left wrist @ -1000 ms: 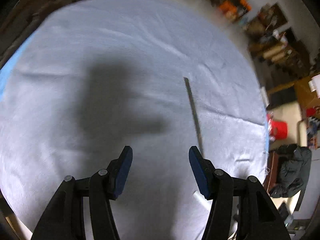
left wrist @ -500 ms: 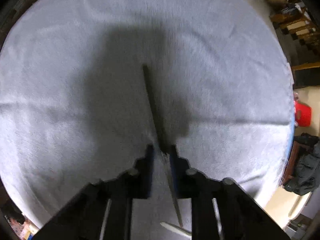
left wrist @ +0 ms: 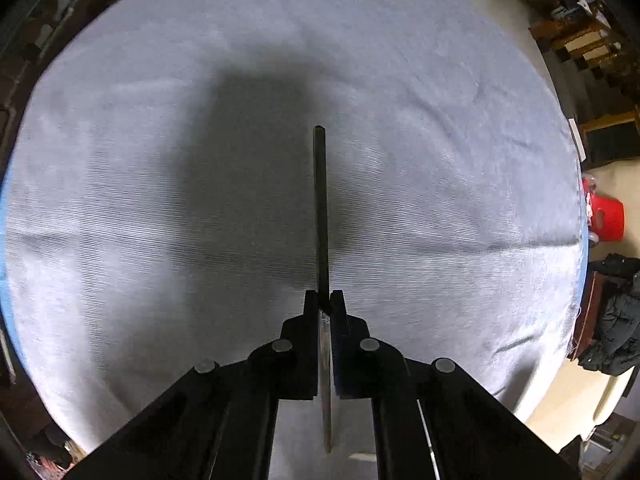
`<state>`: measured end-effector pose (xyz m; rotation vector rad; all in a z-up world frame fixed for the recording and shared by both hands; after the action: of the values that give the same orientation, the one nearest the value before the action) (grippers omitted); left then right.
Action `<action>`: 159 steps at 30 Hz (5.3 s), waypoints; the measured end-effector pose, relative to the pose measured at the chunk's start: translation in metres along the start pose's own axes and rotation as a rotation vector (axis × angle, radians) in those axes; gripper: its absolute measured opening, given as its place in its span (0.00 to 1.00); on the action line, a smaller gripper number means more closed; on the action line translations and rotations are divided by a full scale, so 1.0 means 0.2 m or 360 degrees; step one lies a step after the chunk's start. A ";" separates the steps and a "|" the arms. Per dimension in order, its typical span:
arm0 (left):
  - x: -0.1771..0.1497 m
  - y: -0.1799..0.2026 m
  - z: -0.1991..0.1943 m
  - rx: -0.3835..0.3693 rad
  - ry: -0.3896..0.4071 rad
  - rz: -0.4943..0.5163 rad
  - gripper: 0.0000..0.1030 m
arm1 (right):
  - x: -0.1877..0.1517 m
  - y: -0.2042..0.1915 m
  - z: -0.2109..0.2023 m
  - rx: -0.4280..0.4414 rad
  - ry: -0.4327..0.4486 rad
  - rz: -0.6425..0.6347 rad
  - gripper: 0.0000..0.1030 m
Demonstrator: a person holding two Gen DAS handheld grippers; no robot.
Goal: Organize utensils
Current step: 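Grasp the white plastic spoon with the right gripper while the left gripper holds the chopstick, then lift the spoon and chopstick and carry them toward the mesh cup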
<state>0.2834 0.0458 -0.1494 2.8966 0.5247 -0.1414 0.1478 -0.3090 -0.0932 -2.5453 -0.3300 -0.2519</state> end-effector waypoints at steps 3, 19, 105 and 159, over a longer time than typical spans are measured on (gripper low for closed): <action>-0.07 -0.11 -0.07 0.0081 0.0025 0.0094 0.05 | -0.01 -0.01 -0.03 0.0025 -0.0006 0.0014 0.56; -0.67 -0.53 0.01 0.0207 0.0011 0.0311 0.05 | -0.21 0.01 0.24 0.0432 -0.0260 0.0773 0.20; -0.74 -0.54 0.24 -0.0324 0.0168 -0.0059 0.05 | 0.33 -0.38 0.53 -0.0162 -0.0493 -0.0072 0.03; -1.12 -0.60 -0.05 -0.0627 0.0543 -0.0093 0.05 | 0.07 -0.26 0.26 0.0011 -0.0290 0.0062 0.03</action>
<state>0.0333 0.0823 -0.1318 2.5252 0.6119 0.4089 0.1527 -0.2350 -0.1073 -2.5707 -0.3489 -0.0039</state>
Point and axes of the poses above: each gripper's, at about its wrist camera, not at the fingertips, and z roughly the way its jaws point, y to its right, x to its top, the point moved 6 cm from there along z, roughly the way its jaws point, and after that the axes turned 7 degrees about -y, right-handed, at the moved point
